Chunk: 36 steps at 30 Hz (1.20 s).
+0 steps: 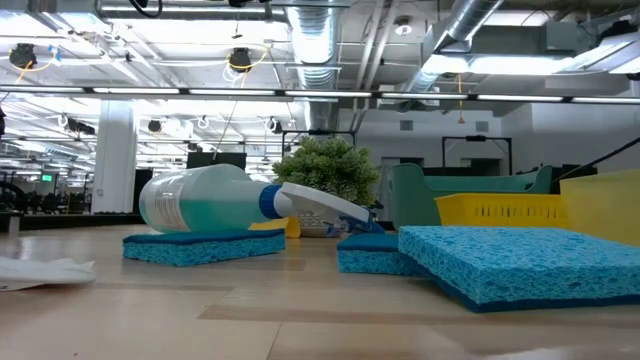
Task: Pick & Place Kitchen Items
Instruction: Put the white bottle into the yellow bin
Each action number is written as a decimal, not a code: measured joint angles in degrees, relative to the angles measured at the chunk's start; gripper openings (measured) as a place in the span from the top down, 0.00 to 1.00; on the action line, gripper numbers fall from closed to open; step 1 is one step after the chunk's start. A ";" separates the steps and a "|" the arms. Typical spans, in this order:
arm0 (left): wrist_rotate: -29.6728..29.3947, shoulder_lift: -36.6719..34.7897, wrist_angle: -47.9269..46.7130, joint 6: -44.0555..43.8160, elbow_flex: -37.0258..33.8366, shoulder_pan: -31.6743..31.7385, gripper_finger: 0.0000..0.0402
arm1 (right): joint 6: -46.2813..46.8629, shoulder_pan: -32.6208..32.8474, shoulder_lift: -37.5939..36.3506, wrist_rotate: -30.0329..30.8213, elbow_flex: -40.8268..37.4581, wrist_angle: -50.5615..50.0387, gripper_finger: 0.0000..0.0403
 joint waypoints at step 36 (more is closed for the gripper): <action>-0.02 0.00 -0.87 0.00 0.02 0.00 0.45 | 0.46 0.74 1.53 0.10 -0.20 0.83 0.73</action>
